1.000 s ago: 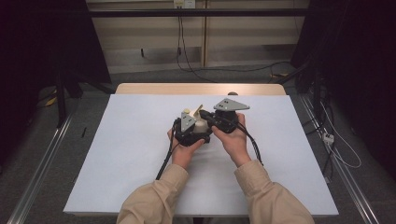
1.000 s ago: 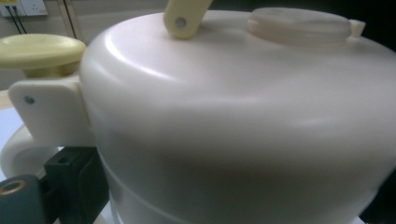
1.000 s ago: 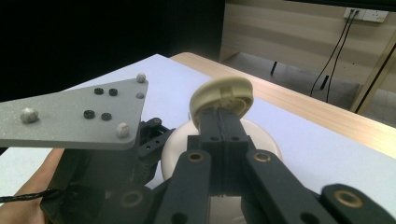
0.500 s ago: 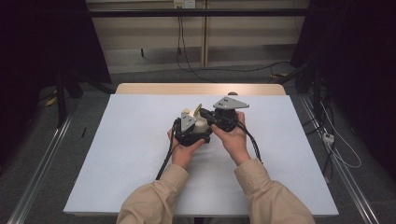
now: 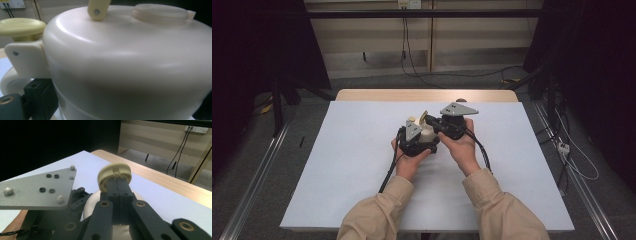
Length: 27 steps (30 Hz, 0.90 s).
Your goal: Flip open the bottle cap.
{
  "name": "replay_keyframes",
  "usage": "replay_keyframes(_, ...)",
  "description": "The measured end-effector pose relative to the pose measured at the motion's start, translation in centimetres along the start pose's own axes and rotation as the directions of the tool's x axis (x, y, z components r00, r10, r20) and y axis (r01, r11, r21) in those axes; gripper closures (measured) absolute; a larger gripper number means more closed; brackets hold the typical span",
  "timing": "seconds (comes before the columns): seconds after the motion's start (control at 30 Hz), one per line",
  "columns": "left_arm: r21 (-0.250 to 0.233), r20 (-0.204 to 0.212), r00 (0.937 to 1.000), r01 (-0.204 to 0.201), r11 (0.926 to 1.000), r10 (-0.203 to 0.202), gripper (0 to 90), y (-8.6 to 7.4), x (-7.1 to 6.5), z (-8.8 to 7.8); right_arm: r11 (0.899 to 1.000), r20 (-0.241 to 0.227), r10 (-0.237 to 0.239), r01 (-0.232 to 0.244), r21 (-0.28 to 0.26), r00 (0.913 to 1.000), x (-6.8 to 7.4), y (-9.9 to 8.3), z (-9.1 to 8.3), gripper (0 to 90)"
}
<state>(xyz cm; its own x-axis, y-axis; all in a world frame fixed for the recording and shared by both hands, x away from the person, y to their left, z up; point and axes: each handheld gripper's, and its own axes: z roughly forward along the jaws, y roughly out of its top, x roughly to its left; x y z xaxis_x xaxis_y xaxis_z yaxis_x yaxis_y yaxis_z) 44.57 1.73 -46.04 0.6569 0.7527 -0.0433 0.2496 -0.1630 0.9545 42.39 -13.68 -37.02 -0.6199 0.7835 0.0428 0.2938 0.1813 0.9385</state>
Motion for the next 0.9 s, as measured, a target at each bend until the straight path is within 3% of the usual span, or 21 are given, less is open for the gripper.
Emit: replay_keyframes(0.9, 0.000, -0.001, 1.0000, -0.005, 1.0000, 0.005, 5.1, 0.02, 0.04, -0.01, 1.000, -0.003, -0.005, 0.005, 0.004, 1.0000, 0.08, 0.58, 0.81, 90.0)
